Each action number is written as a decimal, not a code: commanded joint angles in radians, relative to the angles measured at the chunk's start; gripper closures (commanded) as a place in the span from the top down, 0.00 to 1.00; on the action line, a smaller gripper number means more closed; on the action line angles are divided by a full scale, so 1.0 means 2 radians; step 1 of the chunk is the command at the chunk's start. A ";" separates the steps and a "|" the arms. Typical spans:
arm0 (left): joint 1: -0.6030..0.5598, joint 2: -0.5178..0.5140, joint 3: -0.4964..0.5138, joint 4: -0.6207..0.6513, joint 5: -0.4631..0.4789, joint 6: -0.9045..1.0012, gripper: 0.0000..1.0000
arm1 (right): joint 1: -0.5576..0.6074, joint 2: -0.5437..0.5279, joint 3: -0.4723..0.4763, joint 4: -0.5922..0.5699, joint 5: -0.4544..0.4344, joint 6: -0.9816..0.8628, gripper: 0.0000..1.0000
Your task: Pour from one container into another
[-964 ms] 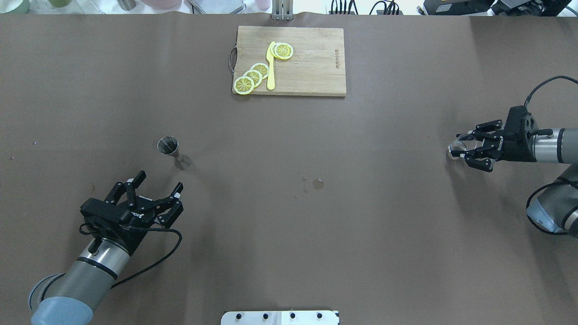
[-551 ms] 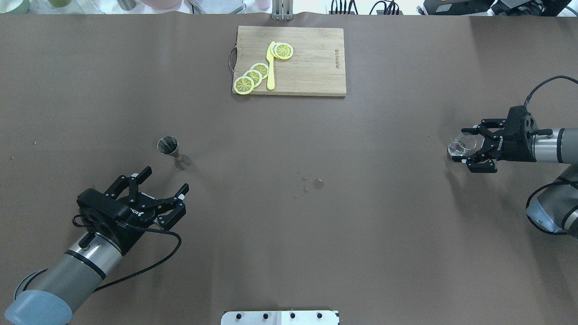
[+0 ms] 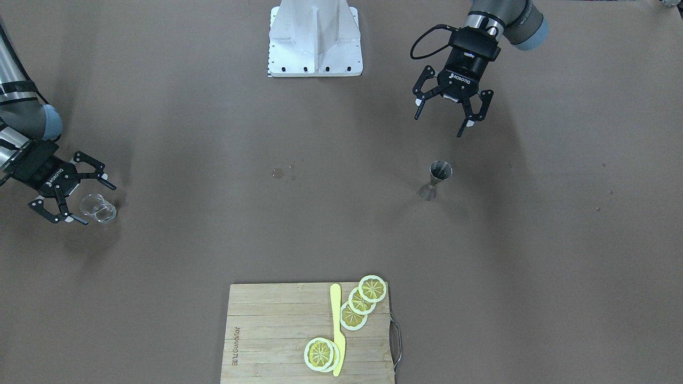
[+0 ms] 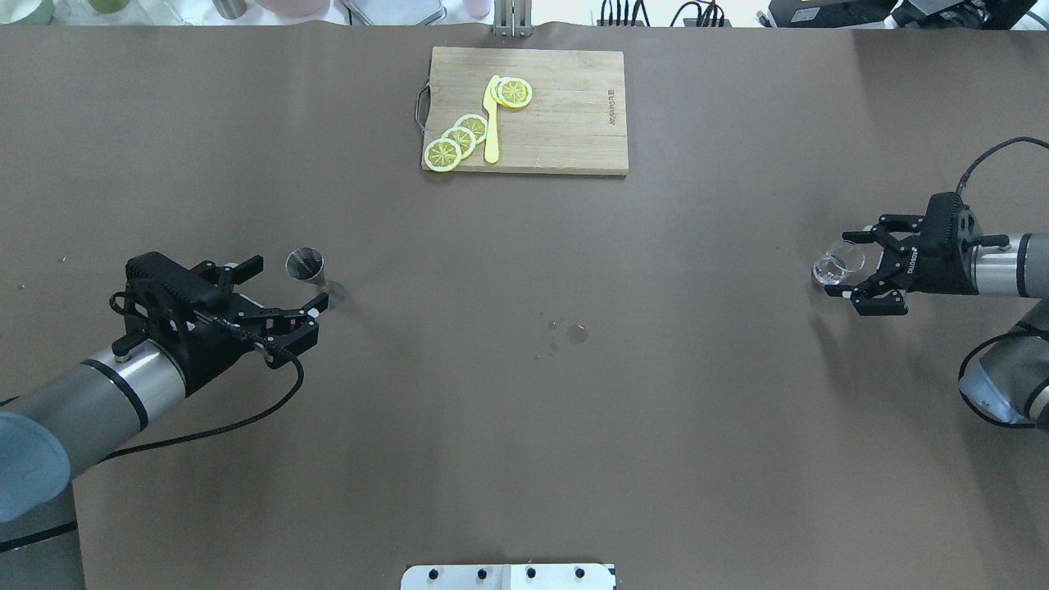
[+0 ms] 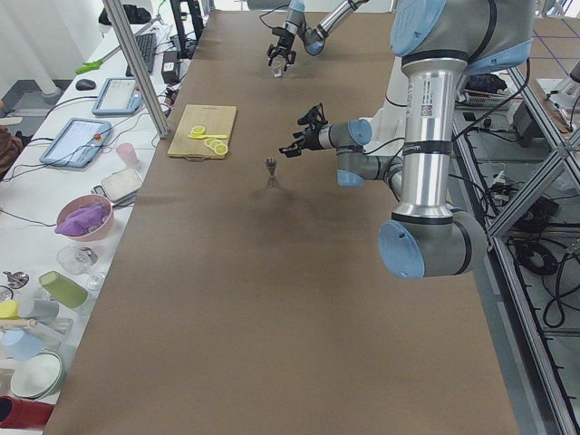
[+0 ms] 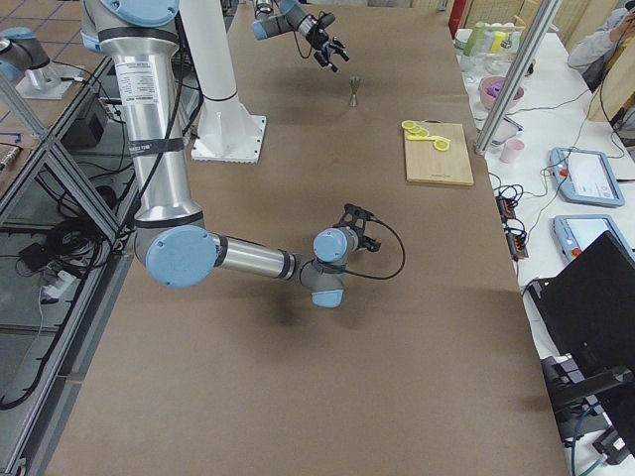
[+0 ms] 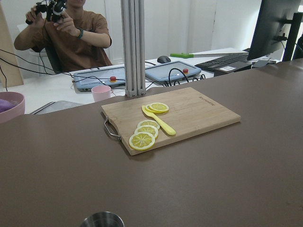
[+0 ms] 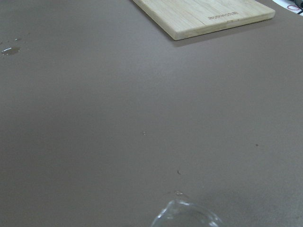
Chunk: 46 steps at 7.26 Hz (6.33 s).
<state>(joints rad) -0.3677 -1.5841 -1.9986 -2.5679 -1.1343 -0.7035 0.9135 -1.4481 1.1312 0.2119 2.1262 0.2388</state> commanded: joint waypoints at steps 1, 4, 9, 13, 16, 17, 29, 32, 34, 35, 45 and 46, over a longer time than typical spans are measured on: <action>-0.055 -0.046 -0.031 0.147 -0.109 -0.001 0.98 | 0.010 -0.018 0.035 -0.002 0.005 0.002 1.00; -0.174 -0.100 -0.019 0.321 -0.396 0.004 0.98 | 0.062 -0.020 0.068 -0.028 0.041 0.001 1.00; -0.332 -0.094 0.103 0.354 -0.584 0.025 0.98 | 0.145 -0.031 0.117 -0.254 0.042 -0.005 1.00; -0.490 -0.082 0.205 0.416 -0.708 0.033 0.98 | 0.212 -0.022 0.144 -0.457 0.025 -0.004 1.00; -0.502 -0.082 0.250 0.435 -0.685 0.106 0.98 | 0.258 0.003 0.162 -0.746 0.089 -0.001 1.00; -0.516 -0.082 0.250 0.449 -0.664 0.154 0.98 | 0.274 0.001 0.149 -0.799 0.125 0.003 1.00; -0.627 -0.002 0.207 0.528 -0.639 0.367 0.98 | 0.327 -0.014 0.192 -0.899 0.114 -0.058 1.00; -0.628 0.008 0.193 0.528 -0.642 0.366 0.98 | 0.332 -0.034 0.191 -0.898 0.113 -0.099 1.00; -0.627 0.008 0.208 0.524 -0.640 0.369 0.98 | 0.332 -0.034 0.191 -0.898 0.113 -0.099 1.00; -0.627 0.004 0.203 0.525 -0.640 0.367 0.98 | 0.332 -0.034 0.191 -0.898 0.113 -0.099 1.00; -0.628 0.012 0.205 0.527 -0.639 0.370 0.98 | 0.332 -0.034 0.193 -0.897 0.103 -0.098 1.00; -0.628 0.012 0.202 0.527 -0.639 0.370 0.98 | 0.333 -0.034 0.193 -0.897 0.103 -0.098 1.00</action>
<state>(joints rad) -1.6230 -1.5613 -1.5928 -1.5142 -2.4135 0.0361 1.5779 -1.5162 1.5166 -1.5831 2.3332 0.0434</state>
